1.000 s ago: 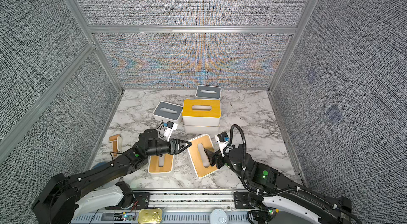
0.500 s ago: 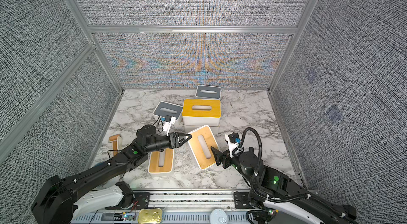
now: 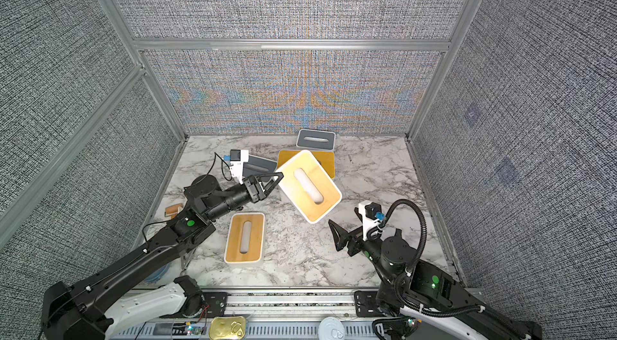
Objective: Stack the tissue boxes
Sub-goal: Place the tissue box at the tissue box.
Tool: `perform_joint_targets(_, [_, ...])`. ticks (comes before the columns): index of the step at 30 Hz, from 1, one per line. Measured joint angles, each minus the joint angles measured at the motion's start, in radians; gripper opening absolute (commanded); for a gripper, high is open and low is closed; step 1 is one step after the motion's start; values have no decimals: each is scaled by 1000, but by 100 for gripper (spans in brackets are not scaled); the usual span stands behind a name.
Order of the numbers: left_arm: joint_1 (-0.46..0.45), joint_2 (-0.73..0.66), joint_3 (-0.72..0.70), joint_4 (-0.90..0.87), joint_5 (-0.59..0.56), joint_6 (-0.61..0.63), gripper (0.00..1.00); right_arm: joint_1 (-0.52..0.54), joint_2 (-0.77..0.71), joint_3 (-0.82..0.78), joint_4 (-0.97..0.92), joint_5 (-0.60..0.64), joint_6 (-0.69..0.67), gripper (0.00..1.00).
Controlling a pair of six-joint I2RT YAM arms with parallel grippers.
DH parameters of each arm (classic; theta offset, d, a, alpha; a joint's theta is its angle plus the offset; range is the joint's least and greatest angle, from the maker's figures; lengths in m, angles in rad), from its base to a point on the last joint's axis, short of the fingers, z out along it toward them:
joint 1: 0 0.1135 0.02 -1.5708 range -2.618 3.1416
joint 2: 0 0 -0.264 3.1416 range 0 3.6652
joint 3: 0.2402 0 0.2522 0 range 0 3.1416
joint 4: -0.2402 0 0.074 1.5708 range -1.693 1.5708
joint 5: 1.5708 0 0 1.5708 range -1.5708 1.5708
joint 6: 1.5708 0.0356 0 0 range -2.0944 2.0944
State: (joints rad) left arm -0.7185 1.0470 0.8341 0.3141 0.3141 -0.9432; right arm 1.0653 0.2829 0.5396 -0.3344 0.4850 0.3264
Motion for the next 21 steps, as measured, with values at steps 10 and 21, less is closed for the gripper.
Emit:
perform_joint_targets(10, [50,166,51,82,-135,-145,7,0,-1,-10,-5,5,0,99])
perform_joint_targets(21, [93,355,4,322,-215,-364,6,0,68,-14,-5,-13,0,99])
